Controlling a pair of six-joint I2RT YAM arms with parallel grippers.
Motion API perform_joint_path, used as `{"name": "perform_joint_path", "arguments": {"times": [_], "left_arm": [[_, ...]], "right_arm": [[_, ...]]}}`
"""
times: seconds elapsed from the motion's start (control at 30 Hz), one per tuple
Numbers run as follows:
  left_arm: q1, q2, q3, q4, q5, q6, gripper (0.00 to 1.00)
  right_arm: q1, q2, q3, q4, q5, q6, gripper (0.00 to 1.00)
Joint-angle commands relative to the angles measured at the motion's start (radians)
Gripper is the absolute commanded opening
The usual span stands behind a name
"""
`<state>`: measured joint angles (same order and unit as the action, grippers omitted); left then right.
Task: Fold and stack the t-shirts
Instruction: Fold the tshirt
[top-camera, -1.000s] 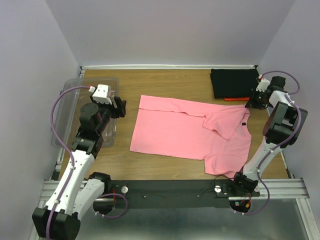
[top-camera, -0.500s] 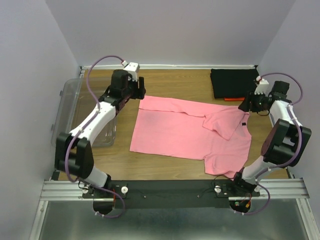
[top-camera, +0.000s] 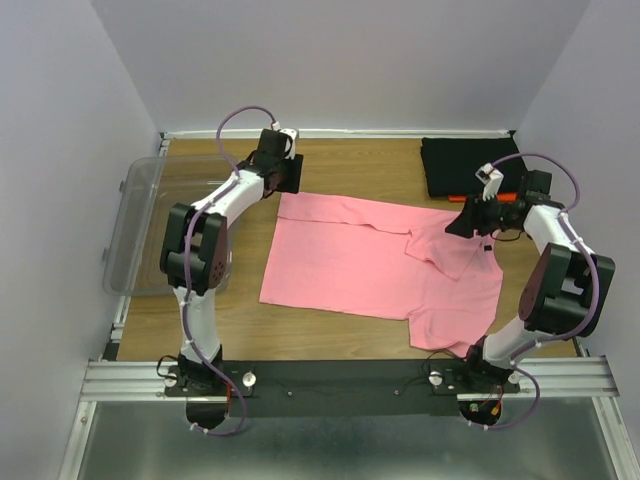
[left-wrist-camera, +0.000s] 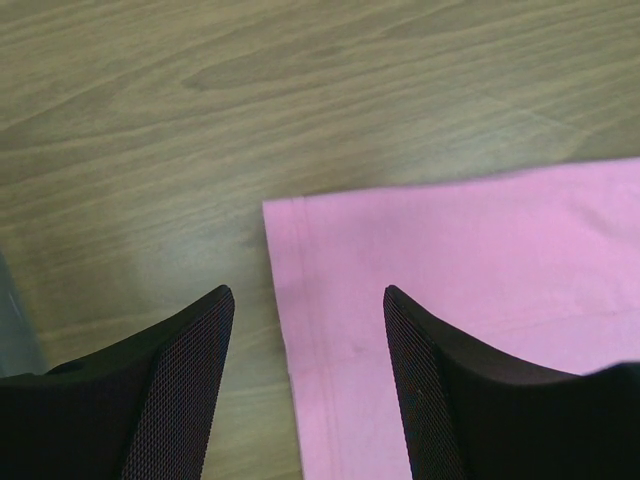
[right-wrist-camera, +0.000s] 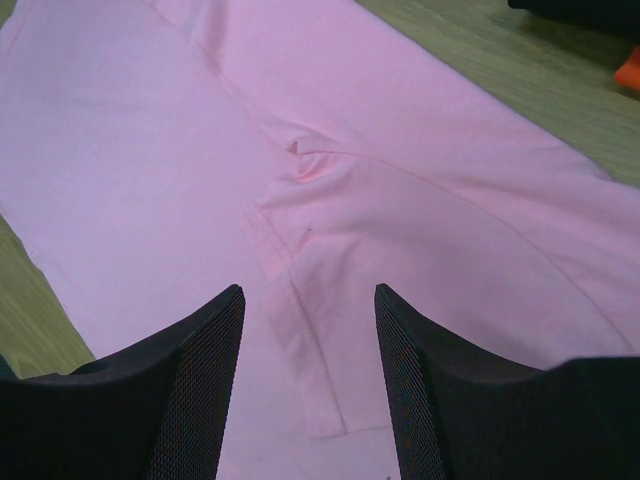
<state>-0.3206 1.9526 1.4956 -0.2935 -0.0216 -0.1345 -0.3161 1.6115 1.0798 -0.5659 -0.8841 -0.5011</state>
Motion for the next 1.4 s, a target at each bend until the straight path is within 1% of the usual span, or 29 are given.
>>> {"name": "perform_joint_path", "arguments": {"times": [0.0,0.07,0.2,0.23,0.5,0.6,0.63,0.7,0.73,0.8,0.83,0.93,1.0,1.03,1.17,1.27,1.37], "left_arm": [[0.003,0.100,0.118,-0.087,-0.090,0.016,0.68],[0.003,0.152,0.144,-0.101,-0.118,0.018,0.66],[0.015,0.219,0.204,-0.139,-0.104,0.013,0.56],[0.020,0.230,0.210,-0.156,-0.086,0.015,0.54],[0.023,0.295,0.256,-0.190,-0.061,0.019,0.53],[0.031,0.316,0.276,-0.205,-0.051,0.022,0.51],[0.034,0.316,0.273,-0.203,-0.046,0.024,0.51],[0.038,0.309,0.253,-0.193,-0.026,0.027,0.50],[0.044,0.298,0.243,-0.178,-0.003,0.030,0.50],[0.051,0.289,0.217,-0.161,0.015,0.027,0.48],[0.058,0.289,0.210,-0.151,0.047,0.026,0.45],[0.063,0.289,0.201,-0.136,0.092,0.024,0.41],[0.064,0.298,0.204,-0.136,0.115,0.021,0.41],[0.064,0.299,0.206,-0.133,0.121,0.021,0.39],[0.071,0.302,0.209,-0.136,0.137,0.021,0.35],[0.077,0.299,0.203,-0.133,0.147,0.016,0.34],[0.078,0.299,0.203,-0.134,0.153,0.016,0.33]], "right_arm": [[0.009,0.021,-0.004,-0.034,-0.038,-0.033,0.62],[0.009,0.018,-0.004,-0.034,-0.029,-0.034,0.62],[0.009,0.016,0.000,-0.034,-0.029,-0.034,0.62],[0.009,0.019,0.000,-0.034,-0.027,-0.034,0.62],[0.011,0.025,0.009,-0.035,-0.016,-0.036,0.62],[0.009,0.018,0.025,-0.028,0.061,-0.025,0.62],[0.000,0.018,0.029,-0.014,0.129,-0.008,0.62],[-0.029,0.028,0.048,0.038,0.171,0.044,0.62],[-0.063,0.050,0.067,0.049,0.187,0.079,0.62],[-0.089,0.076,0.086,0.084,0.214,0.110,0.62],[-0.106,0.099,0.089,0.104,0.232,0.148,0.62],[-0.118,0.134,0.112,0.176,0.319,0.213,0.63],[-0.118,0.186,0.149,0.196,0.370,0.257,0.63],[-0.121,0.205,0.166,0.198,0.381,0.266,0.63],[-0.126,0.324,0.229,0.209,0.424,0.317,0.64],[-0.127,0.376,0.270,0.210,0.454,0.331,0.63],[-0.132,0.390,0.293,0.213,0.473,0.335,0.63]]}}
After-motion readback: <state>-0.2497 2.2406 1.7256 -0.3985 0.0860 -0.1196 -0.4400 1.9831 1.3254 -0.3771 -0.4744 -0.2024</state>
